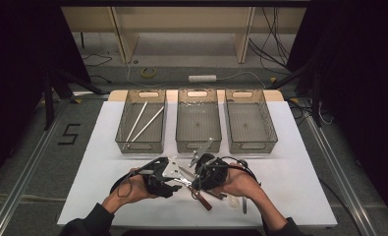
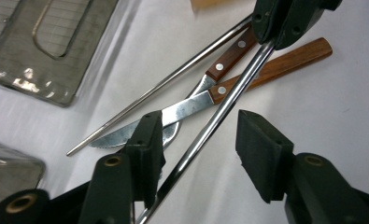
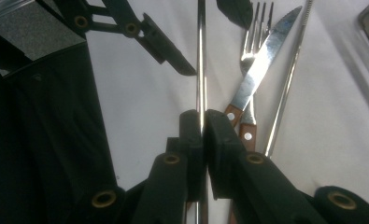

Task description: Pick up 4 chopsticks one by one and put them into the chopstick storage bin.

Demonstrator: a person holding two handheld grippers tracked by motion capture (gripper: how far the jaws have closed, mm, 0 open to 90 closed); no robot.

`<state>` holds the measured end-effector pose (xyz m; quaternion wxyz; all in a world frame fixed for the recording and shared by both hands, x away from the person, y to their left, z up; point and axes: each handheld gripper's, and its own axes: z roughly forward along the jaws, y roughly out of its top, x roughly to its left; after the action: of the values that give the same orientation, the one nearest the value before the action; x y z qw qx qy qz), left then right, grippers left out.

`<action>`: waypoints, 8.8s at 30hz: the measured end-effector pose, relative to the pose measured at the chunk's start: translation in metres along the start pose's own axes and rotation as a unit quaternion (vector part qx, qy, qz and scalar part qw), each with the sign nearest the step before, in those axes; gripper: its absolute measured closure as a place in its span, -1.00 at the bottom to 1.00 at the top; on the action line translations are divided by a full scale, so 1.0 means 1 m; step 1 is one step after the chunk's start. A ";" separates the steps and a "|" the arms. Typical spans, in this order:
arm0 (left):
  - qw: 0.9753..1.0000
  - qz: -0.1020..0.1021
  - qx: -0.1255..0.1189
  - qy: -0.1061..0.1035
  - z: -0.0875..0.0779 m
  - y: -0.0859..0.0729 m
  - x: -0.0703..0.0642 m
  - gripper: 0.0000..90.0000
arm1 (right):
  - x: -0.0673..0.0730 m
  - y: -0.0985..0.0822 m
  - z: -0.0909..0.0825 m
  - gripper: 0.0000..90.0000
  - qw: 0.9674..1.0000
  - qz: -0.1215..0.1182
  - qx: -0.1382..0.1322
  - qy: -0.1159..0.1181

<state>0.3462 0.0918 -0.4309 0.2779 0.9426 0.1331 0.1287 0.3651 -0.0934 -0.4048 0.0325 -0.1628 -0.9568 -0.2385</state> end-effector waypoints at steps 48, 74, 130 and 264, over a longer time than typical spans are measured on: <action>0.998 -0.058 -0.006 -0.004 -0.019 -0.018 0.024 0.90 | -0.014 -0.011 -0.044 -0.17 0.983 0.039 -0.172 -0.042; 0.969 -0.215 -0.079 0.088 -0.057 -0.034 0.077 0.90 | -0.017 -0.052 -0.024 -0.28 0.961 0.107 -0.237 -0.097; 0.913 -0.361 -0.043 0.184 -0.015 -0.055 0.207 0.89 | -0.001 -0.069 -0.014 -0.33 0.957 0.112 -0.255 -0.075; 0.948 -0.251 -0.185 0.070 -0.044 -0.064 0.018 -0.61 | -0.022 -0.027 0.012 0.90 0.991 0.114 -0.026 -0.059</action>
<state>0.3373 0.1705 -0.4280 0.4609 0.7994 0.3582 0.1424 0.3777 -0.1165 -0.4305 -0.0017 -0.2852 -0.9258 -0.2481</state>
